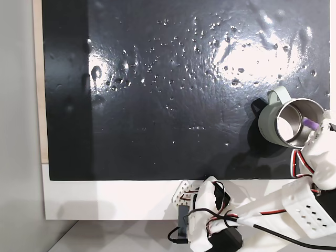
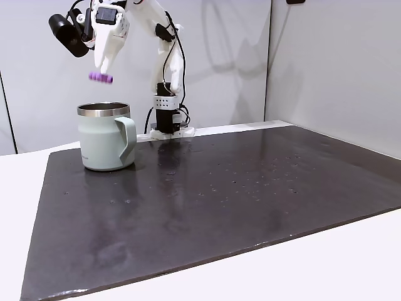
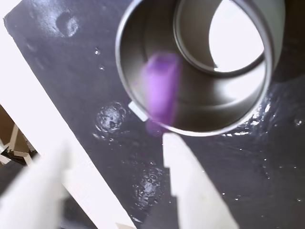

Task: Grasp a pengrip and put it in the cup.

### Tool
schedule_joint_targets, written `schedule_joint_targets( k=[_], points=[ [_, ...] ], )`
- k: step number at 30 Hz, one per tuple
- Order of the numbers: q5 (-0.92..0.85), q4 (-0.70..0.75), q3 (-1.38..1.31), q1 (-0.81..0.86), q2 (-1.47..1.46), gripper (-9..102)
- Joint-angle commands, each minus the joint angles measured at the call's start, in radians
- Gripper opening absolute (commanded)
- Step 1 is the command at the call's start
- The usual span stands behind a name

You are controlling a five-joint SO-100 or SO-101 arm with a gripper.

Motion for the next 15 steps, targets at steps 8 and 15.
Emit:
schedule_joint_targets(
  k=[8, 15],
  points=[
    [-0.012, 0.017, -0.032, -0.011, -0.005, 31],
    [0.002, 0.051, -0.048, -0.034, 0.009, 31]
  ],
)
